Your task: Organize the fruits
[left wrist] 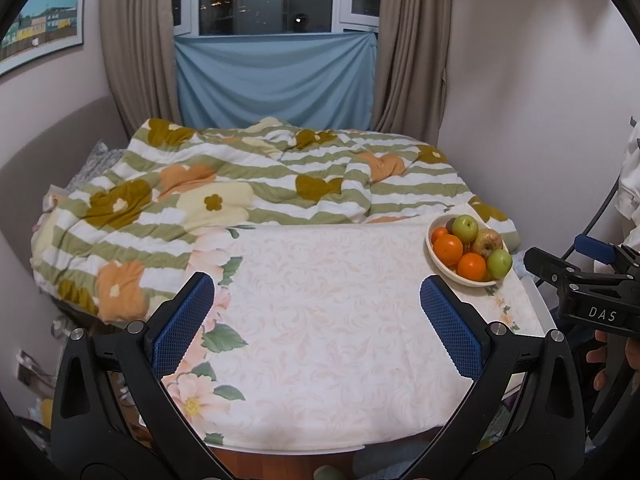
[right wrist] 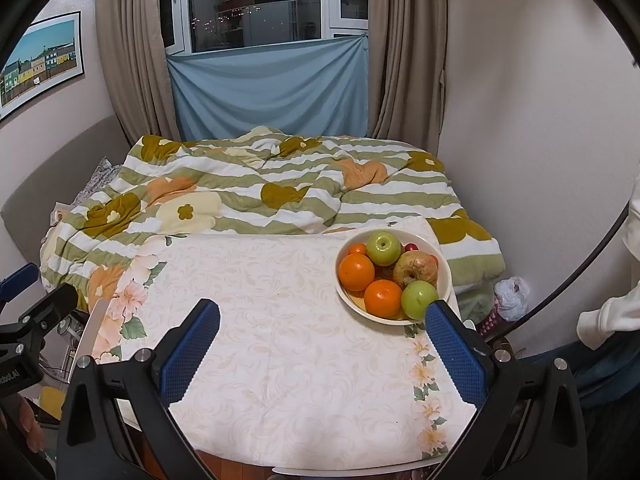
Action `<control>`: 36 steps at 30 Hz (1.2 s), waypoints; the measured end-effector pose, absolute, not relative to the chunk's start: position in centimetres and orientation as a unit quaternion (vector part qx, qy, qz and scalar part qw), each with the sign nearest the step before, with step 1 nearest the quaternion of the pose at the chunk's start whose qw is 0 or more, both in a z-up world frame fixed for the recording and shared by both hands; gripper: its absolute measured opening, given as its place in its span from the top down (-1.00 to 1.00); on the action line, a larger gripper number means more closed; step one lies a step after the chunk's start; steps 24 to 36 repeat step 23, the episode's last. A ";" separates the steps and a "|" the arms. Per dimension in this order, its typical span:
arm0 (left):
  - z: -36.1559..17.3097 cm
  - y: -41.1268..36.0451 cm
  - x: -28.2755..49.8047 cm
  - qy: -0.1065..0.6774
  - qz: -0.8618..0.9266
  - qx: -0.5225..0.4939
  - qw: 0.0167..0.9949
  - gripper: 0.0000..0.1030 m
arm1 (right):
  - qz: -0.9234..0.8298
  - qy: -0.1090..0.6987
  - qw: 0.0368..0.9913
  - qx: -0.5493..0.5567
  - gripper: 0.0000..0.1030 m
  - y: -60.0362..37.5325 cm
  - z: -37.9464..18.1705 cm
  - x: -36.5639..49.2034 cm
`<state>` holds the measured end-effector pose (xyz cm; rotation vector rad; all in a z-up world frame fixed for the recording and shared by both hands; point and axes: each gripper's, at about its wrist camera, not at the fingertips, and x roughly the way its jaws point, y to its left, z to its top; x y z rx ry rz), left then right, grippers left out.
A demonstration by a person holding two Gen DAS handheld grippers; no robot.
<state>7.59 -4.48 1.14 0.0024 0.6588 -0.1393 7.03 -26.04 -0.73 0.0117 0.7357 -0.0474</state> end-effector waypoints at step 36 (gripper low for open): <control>0.7 -6.0 6.9 0.309 -0.063 0.023 0.949 -1.00 | -0.027 0.361 0.932 0.010 -0.99 -26.9 -1.1 7.0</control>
